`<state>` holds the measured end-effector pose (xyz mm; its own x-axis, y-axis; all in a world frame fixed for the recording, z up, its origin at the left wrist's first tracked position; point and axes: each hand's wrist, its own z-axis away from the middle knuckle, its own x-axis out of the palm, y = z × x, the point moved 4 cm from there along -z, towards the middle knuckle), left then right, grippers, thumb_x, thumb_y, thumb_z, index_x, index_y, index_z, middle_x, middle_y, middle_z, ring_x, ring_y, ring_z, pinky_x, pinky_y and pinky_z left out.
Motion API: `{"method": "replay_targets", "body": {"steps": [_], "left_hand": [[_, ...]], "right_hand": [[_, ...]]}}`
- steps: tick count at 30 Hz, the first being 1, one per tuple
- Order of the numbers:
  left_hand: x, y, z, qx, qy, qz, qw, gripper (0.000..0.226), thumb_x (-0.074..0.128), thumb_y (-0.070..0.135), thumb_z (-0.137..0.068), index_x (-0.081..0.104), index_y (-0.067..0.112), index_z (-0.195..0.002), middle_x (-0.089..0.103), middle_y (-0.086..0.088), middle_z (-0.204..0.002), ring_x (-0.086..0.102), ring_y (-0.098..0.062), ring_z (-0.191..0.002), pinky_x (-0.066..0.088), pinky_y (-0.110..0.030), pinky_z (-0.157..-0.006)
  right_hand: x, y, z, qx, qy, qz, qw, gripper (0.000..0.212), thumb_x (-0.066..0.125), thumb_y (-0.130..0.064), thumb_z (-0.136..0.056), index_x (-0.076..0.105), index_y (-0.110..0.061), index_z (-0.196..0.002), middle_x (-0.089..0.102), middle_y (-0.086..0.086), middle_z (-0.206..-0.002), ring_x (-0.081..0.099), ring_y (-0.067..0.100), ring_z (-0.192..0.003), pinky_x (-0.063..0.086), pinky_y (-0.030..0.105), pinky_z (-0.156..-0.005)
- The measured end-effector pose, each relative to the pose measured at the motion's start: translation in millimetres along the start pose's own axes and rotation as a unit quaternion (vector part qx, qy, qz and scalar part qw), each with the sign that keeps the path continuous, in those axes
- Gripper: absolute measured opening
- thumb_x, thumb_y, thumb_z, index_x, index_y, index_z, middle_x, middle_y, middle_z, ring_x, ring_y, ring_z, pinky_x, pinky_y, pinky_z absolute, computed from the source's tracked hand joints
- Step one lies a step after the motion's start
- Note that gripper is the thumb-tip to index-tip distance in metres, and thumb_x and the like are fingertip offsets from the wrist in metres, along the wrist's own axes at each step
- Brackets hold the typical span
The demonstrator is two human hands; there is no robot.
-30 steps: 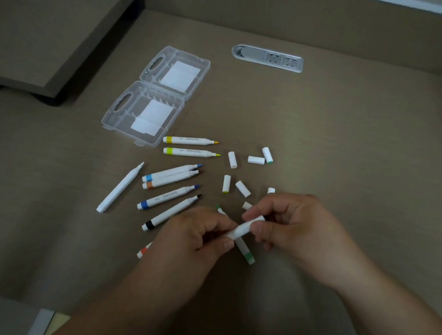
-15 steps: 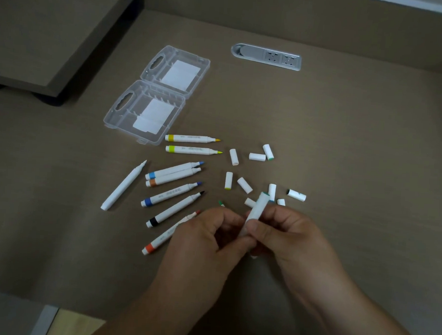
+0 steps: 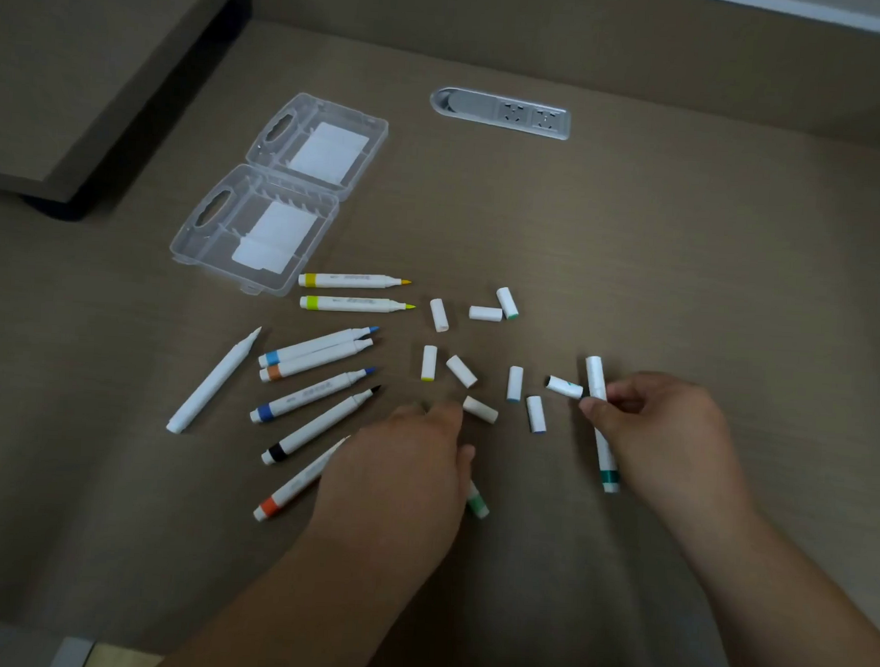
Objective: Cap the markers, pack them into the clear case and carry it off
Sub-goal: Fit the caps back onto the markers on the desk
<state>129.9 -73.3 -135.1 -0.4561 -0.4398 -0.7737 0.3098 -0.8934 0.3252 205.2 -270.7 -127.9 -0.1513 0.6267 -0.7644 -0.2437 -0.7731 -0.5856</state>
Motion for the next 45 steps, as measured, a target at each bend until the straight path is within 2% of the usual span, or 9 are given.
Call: {"method": "replay_targets", "body": {"steps": [14,21,25,31,34,37,39,42,45], "left_hand": [[-13.0,-1.7,6.6,-0.018,0.117,0.127,0.985,0.023,0.054,0.029,-0.096,0.035,0.042,-0.095,0.048,0.012,-0.086,0.05,-0.002,-0.075,0.043,-0.018,-0.065],[-21.4,-4.5,5.9,-0.031,0.208,0.334,0.919,0.027,0.069,0.023,-0.089,0.045,0.035,-0.093,0.057,0.012,-0.079,0.057,0.009,-0.073,0.041,-0.007,-0.054],[-22.0,-8.3,-2.9,-0.032,0.185,0.455,0.87,0.028,0.07,0.022,-0.089,0.057,0.039,-0.107,0.067,0.012,-0.086,0.064,0.005,-0.077,0.047,-0.01,-0.064],[-22.7,-4.0,-12.3,-0.034,0.125,0.606,0.785,0.015,0.064,0.01,-0.091,0.07,0.022,-0.097,0.074,0.001,-0.079,0.068,-0.005,-0.065,0.057,-0.023,-0.059],[-22.3,-5.2,-13.9,-0.032,0.121,0.627,0.769,0.016,0.063,0.009,-0.092,0.07,0.022,-0.099,0.073,0.004,-0.072,0.067,-0.006,-0.062,0.058,-0.033,-0.064],[-22.9,-8.9,-14.0,-0.024,0.124,0.617,0.777,0.017,0.062,0.01,-0.093,0.07,0.023,-0.101,0.073,0.006,-0.074,0.067,-0.006,-0.065,0.057,-0.035,-0.066],[-23.4,-13.3,-13.9,-0.027,0.127,0.606,0.785,0.017,0.061,0.012,-0.094,0.07,0.024,-0.101,0.074,0.008,-0.075,0.067,-0.003,-0.065,0.056,-0.029,-0.062],[-21.8,-22.4,-13.7,-0.04,0.137,0.603,0.785,0.015,0.064,0.015,-0.093,0.071,0.027,-0.099,0.074,0.009,-0.076,0.066,-0.002,-0.064,0.052,-0.027,-0.059],[-18.2,-26.9,-13.5,-0.051,0.139,0.62,0.771,0.015,0.065,0.014,-0.092,0.074,0.025,-0.098,0.073,0.006,-0.076,0.063,-0.003,-0.064,0.05,-0.029,-0.063]], "right_hand": [[6.3,-24.0,11.5,-0.143,0.041,0.049,0.988,0.01,0.076,-0.029,-0.08,0.07,-0.023,-0.086,0.068,-0.006,-0.076,0.063,0.015,-0.072,0.046,0.026,-0.066],[36.1,-36.3,14.5,-0.157,-0.038,0.096,0.982,0.011,0.069,-0.021,-0.083,0.059,-0.021,-0.086,0.057,-0.007,-0.068,0.052,0.013,-0.064,0.04,0.027,-0.058],[31.5,-35.1,17.3,-0.07,-0.069,-0.078,0.992,0.01,0.071,-0.013,-0.081,0.065,-0.021,-0.085,0.06,-0.005,-0.061,0.051,0.007,-0.048,0.038,0.017,-0.046],[46.4,-45.0,38.7,0.299,-0.3,-0.502,0.754,0.007,0.066,-0.009,-0.086,0.062,-0.011,-0.08,0.058,0.002,-0.061,0.049,0.01,-0.045,0.036,0.019,-0.037],[49.6,-48.3,43.5,0.327,-0.319,-0.521,0.721,0.01,0.066,-0.009,-0.085,0.061,-0.01,-0.076,0.056,0.002,-0.06,0.048,0.01,-0.045,0.036,0.018,-0.036],[51.5,-45.9,44.0,0.311,-0.303,-0.509,0.743,0.007,0.067,-0.008,-0.085,0.063,-0.009,-0.08,0.058,0.003,-0.06,0.05,0.01,-0.046,0.037,0.018,-0.038],[51.0,-40.2,37.9,0.248,-0.26,-0.448,0.819,0.005,0.069,-0.007,-0.085,0.065,-0.008,-0.083,0.062,0.003,-0.059,0.051,0.011,-0.045,0.039,0.021,-0.039],[44.2,-31.4,26.5,0.061,-0.15,-0.19,0.968,0.012,0.074,-0.015,-0.082,0.066,-0.019,-0.09,0.066,-0.003,-0.063,0.054,0.005,-0.046,0.041,0.017,-0.044],[43.0,-29.9,25.3,-0.075,-0.082,0.016,0.994,0.015,0.074,-0.024,-0.08,0.061,-0.026,-0.085,0.061,-0.008,-0.063,0.056,0.004,-0.058,0.042,0.018,-0.053]]}}
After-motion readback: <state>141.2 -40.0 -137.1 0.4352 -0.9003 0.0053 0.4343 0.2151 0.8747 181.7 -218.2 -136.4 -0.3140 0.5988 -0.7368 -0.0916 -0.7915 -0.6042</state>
